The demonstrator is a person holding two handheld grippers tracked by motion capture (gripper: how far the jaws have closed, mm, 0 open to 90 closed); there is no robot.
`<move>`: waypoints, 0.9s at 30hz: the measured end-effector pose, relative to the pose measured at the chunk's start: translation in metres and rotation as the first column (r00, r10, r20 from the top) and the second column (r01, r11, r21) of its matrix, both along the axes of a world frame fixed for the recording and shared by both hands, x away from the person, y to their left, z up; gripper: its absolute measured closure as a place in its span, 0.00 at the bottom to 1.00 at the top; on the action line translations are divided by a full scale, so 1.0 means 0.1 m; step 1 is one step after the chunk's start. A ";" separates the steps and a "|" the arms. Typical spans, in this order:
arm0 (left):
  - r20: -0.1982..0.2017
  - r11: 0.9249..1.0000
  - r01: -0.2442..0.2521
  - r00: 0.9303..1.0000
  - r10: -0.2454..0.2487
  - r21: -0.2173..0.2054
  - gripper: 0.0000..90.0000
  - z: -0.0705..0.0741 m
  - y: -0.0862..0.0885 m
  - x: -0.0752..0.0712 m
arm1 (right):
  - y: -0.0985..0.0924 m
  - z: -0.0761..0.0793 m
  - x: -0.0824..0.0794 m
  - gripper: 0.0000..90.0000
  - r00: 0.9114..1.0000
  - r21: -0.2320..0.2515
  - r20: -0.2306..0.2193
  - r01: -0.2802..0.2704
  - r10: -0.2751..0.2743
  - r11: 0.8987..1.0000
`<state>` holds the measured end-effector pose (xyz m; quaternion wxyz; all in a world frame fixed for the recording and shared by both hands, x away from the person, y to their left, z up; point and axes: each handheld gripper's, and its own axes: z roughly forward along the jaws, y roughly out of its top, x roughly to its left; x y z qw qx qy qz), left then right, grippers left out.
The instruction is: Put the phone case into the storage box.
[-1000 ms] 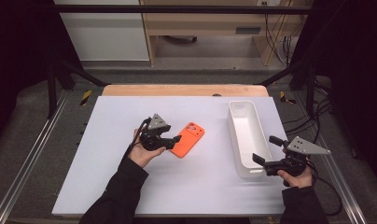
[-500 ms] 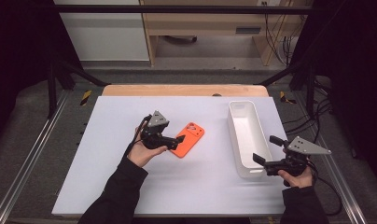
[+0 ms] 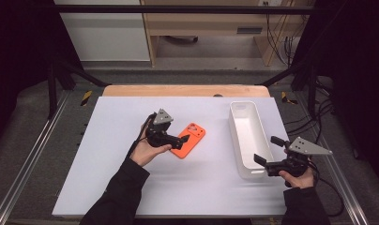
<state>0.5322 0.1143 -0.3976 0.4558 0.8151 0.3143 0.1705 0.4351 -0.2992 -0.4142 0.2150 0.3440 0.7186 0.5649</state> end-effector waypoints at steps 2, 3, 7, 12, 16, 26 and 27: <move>-0.002 1.000 0.001 1.000 -0.001 0.003 0.02 0.00 -0.01 0.02 | 0.00 0.00 0.00 0.01 1.000 -0.001 -0.001 0.001 -0.001 1.000; -0.007 1.000 -0.001 1.000 0.001 0.006 0.02 -0.01 -0.04 0.05 | 0.00 0.00 0.00 0.01 1.000 0.000 -0.002 0.002 -0.002 1.000; -0.006 1.000 -0.002 1.000 0.002 0.024 0.01 -0.01 -0.09 0.10 | -0.01 0.01 -0.01 0.01 1.000 0.002 0.001 0.005 -0.005 1.000; -0.011 1.000 -0.006 1.000 0.006 0.024 0.01 -0.03 -0.11 0.15 | -0.01 0.01 -0.01 0.01 1.000 0.004 0.001 0.004 -0.004 1.000; -0.014 0.999 -0.016 1.000 0.016 0.031 0.01 -0.08 -0.12 0.20 | -0.01 0.01 0.00 0.01 1.000 -0.003 0.004 0.003 -0.003 1.000; -0.052 0.998 -0.033 0.998 0.036 0.059 0.01 -0.20 -0.17 0.30 | -0.01 0.00 0.00 0.01 1.000 -0.003 0.003 0.003 -0.003 1.000; -0.054 0.998 -0.032 0.998 0.035 0.061 0.01 -0.21 -0.17 0.31 | -0.01 0.00 0.00 0.01 1.000 -0.003 0.003 0.002 -0.002 1.000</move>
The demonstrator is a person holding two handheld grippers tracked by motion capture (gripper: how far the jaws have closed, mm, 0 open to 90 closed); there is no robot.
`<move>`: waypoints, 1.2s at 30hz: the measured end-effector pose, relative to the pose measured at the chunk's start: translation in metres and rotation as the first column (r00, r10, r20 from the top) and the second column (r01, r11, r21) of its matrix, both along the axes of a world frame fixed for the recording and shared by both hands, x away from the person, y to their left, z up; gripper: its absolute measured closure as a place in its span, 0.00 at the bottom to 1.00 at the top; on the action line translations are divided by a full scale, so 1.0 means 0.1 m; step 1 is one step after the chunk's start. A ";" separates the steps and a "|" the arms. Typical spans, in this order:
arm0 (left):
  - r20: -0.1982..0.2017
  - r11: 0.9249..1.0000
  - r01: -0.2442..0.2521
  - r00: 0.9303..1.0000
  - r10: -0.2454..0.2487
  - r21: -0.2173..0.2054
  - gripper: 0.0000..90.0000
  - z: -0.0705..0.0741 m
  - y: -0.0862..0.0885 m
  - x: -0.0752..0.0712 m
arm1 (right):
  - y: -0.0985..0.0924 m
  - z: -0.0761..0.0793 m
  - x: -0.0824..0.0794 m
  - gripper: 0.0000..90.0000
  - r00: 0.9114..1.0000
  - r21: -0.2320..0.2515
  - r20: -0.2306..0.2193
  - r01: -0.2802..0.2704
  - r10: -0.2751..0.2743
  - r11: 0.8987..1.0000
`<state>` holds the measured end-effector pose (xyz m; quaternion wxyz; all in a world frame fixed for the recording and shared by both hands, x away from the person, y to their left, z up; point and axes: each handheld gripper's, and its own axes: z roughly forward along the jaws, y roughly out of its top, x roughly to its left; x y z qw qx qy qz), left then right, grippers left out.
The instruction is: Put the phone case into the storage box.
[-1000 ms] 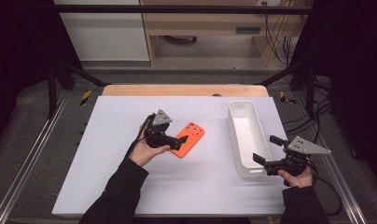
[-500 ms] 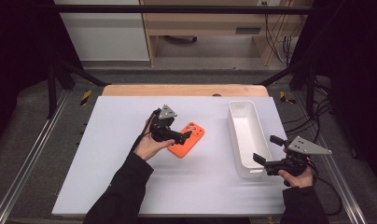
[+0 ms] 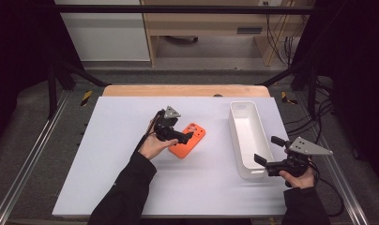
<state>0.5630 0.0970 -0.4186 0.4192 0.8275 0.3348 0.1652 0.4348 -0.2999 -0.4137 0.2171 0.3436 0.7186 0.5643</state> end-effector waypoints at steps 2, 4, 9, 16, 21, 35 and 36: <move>-0.003 1.000 0.000 1.000 0.000 0.008 0.01 -0.02 -0.02 0.02 | 0.00 0.00 0.00 0.01 1.000 0.000 0.001 -0.001 0.001 1.000; -0.010 1.000 -0.003 1.000 0.003 0.016 0.01 -0.03 -0.04 0.04 | 0.00 0.00 0.00 0.01 1.000 0.000 0.000 0.001 -0.001 1.000; -0.017 0.999 -0.004 1.000 0.004 0.037 0.01 -0.03 -0.13 0.10 | 0.00 0.00 0.00 0.01 1.000 0.000 -0.002 0.000 0.000 1.000; -0.034 0.999 -0.001 0.999 0.003 0.048 0.01 -0.08 -0.20 0.14 | 0.00 0.00 0.00 0.01 1.000 0.008 0.000 -0.002 0.002 1.000; -0.055 0.997 -0.006 0.998 0.010 0.074 0.01 -0.16 -0.24 0.17 | -0.01 0.01 -0.01 0.01 1.000 0.007 -0.002 0.002 -0.002 1.000; -0.100 0.992 0.003 0.995 0.010 0.129 0.01 -0.30 -0.31 0.17 | 0.00 0.00 0.00 0.01 1.000 0.004 0.001 -0.002 0.002 1.000; -0.103 0.991 0.010 0.995 0.003 0.132 0.02 -0.32 -0.31 0.16 | 0.00 0.00 0.00 0.01 1.000 0.004 0.001 -0.002 0.002 1.000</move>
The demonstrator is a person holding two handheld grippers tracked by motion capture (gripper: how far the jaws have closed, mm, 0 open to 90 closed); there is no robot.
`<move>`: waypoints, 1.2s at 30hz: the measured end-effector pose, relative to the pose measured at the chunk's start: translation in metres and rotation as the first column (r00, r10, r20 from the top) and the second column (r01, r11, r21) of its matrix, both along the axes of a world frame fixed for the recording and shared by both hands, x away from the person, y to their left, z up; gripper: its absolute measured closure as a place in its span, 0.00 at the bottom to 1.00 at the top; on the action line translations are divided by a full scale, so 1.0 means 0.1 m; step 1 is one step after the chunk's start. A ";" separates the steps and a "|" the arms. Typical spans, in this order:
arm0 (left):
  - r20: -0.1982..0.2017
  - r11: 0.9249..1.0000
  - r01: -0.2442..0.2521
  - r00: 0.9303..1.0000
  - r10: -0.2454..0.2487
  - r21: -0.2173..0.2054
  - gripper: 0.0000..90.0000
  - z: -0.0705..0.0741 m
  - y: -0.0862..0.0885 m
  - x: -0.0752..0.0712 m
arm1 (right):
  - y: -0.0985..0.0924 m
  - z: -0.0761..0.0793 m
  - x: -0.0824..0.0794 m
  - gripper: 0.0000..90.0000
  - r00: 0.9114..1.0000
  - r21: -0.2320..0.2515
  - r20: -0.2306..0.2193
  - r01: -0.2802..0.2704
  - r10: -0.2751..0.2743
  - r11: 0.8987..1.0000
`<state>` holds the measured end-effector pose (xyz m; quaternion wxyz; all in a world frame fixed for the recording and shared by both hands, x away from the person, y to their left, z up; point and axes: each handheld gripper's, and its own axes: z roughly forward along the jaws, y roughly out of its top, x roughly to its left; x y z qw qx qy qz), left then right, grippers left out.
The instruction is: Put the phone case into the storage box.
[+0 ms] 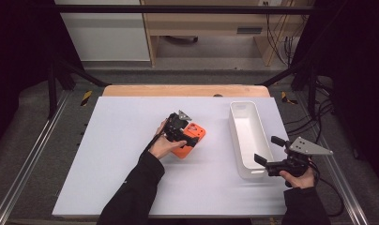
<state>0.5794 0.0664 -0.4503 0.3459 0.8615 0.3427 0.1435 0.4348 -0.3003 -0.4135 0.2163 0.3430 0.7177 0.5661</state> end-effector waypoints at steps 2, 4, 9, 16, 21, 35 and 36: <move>-0.005 1.000 0.004 1.000 -0.004 0.005 0.02 -0.02 -0.01 0.00 | 0.00 0.00 0.00 0.01 1.000 0.002 -0.001 0.001 -0.001 1.000; -0.007 1.000 0.002 1.000 -0.002 0.010 0.02 -0.04 -0.01 0.00 | 0.00 0.00 0.00 0.01 1.000 0.002 -0.004 0.003 -0.003 1.000; -0.026 1.000 0.013 1.000 -0.013 0.021 0.02 -0.09 -0.03 0.00 | 0.00 0.00 0.00 0.01 1.000 0.001 -0.001 0.001 -0.001 1.000; -0.052 0.999 0.012 0.999 -0.010 0.033 0.03 -0.17 -0.04 0.01 | 0.00 0.00 0.00 0.01 1.000 0.002 -0.002 0.001 -0.001 1.000; -0.058 0.999 0.005 0.998 -0.002 0.052 0.07 -0.21 -0.03 0.01 | 0.00 0.00 0.00 0.01 1.000 0.001 -0.001 0.001 -0.001 1.000; -0.059 0.997 -0.012 0.998 0.017 0.073 0.14 -0.26 -0.05 0.01 | 0.00 0.00 0.00 0.01 1.000 0.000 -0.001 0.000 0.000 1.000; -0.059 0.997 -0.013 0.998 0.017 0.073 0.14 -0.26 -0.05 0.01 | 0.00 0.00 0.00 0.01 1.000 0.000 -0.002 0.001 -0.001 1.000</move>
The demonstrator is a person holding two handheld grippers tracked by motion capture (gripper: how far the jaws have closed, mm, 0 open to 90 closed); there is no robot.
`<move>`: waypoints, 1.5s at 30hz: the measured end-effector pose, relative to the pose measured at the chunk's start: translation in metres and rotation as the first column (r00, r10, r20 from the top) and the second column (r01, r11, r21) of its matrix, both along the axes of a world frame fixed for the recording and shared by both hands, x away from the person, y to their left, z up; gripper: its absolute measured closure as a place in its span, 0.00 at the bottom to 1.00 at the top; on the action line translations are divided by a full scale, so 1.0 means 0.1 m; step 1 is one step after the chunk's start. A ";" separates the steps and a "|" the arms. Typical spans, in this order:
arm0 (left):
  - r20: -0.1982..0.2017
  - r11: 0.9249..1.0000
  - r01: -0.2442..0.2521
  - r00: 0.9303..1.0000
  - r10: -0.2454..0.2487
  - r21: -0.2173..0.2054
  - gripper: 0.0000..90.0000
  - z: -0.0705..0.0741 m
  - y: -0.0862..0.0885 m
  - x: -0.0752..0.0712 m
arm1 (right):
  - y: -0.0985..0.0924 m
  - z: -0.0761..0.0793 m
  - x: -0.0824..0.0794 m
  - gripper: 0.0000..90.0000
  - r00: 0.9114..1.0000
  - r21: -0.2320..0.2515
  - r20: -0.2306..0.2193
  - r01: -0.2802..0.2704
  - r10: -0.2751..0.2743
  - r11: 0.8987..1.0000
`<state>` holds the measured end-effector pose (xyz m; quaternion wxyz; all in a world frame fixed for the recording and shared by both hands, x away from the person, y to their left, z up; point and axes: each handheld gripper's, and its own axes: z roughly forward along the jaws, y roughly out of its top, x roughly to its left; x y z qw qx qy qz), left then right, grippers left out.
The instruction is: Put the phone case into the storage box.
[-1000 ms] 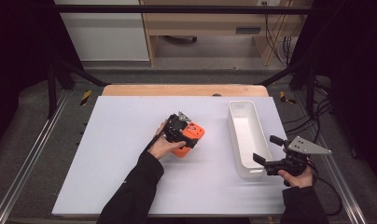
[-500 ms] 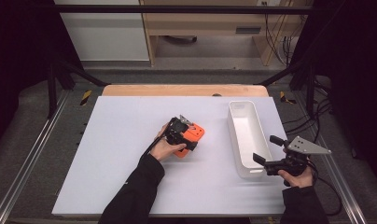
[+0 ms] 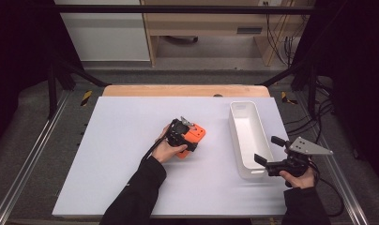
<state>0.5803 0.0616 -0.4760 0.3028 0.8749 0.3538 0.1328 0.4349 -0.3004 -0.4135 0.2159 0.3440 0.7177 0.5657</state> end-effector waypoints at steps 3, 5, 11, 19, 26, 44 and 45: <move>0.002 1.000 0.001 1.000 -0.001 0.001 0.14 0.00 0.00 0.00 | 0.00 0.00 0.00 0.01 1.000 0.002 -0.003 0.003 -0.003 1.000; 0.002 1.000 0.003 1.000 -0.003 0.001 0.14 0.00 0.00 0.00 | 0.00 0.00 0.00 0.01 1.000 0.004 -0.004 0.004 -0.004 1.000; -0.002 1.000 0.005 1.000 -0.005 0.003 0.15 0.00 0.00 0.00 | 0.00 0.00 0.00 0.01 1.000 0.002 -0.003 0.004 -0.004 1.000; -0.001 1.000 0.005 1.000 -0.005 0.002 0.15 0.00 0.00 0.00 | 0.00 0.00 0.00 0.01 1.000 0.003 -0.003 0.005 -0.005 1.000; 0.001 1.000 0.002 1.000 -0.002 -0.001 0.16 0.01 0.00 0.00 | -0.01 0.00 0.00 0.01 1.000 0.003 -0.001 0.006 -0.006 1.000; 0.018 0.999 0.001 1.000 0.000 -0.051 0.16 0.22 0.11 -0.06 | -0.01 0.00 -0.01 0.01 1.000 0.006 0.002 0.005 -0.005 1.000; 0.020 0.999 0.003 1.000 -0.002 -0.054 0.16 0.24 0.12 -0.07 | -0.01 0.01 -0.01 0.01 1.000 0.006 0.002 0.004 -0.004 1.000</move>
